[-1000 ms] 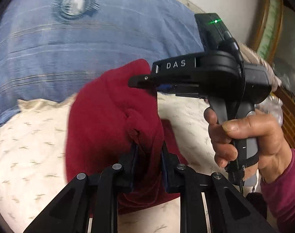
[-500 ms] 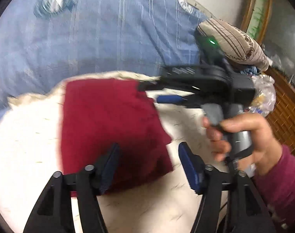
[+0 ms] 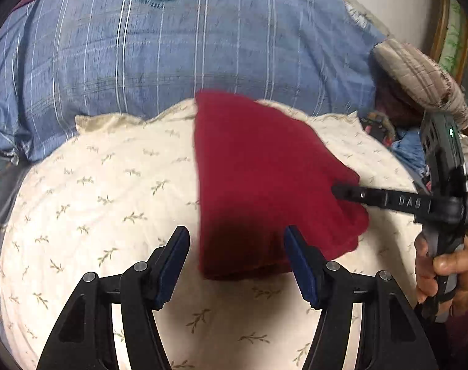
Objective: Fold small clothes
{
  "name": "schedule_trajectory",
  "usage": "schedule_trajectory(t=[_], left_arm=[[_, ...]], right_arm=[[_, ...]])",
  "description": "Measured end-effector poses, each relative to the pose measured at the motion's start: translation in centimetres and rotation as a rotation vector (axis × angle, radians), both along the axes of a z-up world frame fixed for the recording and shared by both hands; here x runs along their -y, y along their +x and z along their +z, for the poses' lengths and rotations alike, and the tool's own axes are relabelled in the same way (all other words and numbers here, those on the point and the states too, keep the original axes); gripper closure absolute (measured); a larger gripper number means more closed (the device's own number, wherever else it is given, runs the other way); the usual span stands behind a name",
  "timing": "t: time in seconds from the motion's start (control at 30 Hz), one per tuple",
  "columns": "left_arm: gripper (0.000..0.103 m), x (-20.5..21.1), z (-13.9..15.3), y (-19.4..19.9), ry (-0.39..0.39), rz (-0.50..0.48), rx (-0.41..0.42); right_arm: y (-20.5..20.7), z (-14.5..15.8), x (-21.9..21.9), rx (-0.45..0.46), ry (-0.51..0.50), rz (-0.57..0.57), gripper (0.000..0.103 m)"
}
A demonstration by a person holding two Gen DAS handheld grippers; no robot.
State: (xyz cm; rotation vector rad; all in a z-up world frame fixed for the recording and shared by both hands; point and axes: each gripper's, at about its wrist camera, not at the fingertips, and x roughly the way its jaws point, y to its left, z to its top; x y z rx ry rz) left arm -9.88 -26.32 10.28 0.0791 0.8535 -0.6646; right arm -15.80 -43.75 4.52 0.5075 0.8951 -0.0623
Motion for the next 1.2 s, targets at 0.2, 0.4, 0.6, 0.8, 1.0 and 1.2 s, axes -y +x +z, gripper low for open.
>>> schedule_trajectory(t=[0.2, 0.4, 0.6, 0.8, 1.0, 1.2], left_arm=[[0.035, -0.5, -0.5, 3.5, -0.054, 0.052, -0.021], [0.035, -0.3, -1.1, 3.8, -0.018, 0.081, 0.013], [0.035, 0.5, -1.2, 2.8, 0.008, 0.077, 0.027], [0.035, 0.9, -1.3, 2.7, 0.024, 0.082, 0.033], [0.035, 1.3, -1.7, 3.1, 0.039, 0.080, 0.028], [0.035, 1.4, -2.5, 4.9, 0.005, 0.051, -0.024]], right_arm=[[-1.2, 2.3, -1.4, 0.035, -0.046, 0.031, 0.089], [-2.4, 3.4, -1.3, 0.070, 0.000, -0.014, 0.059], [-2.2, 5.5, -3.2, 0.098, -0.146, -0.016, 0.045], [-1.0, 6.1, -3.4, 0.124, -0.183, -0.051, 0.045], [1.0, 1.8, -2.6, -0.009, -0.222, -0.082, 0.048], [0.1, -0.7, -0.4, 0.023, -0.084, -0.117, 0.034]])
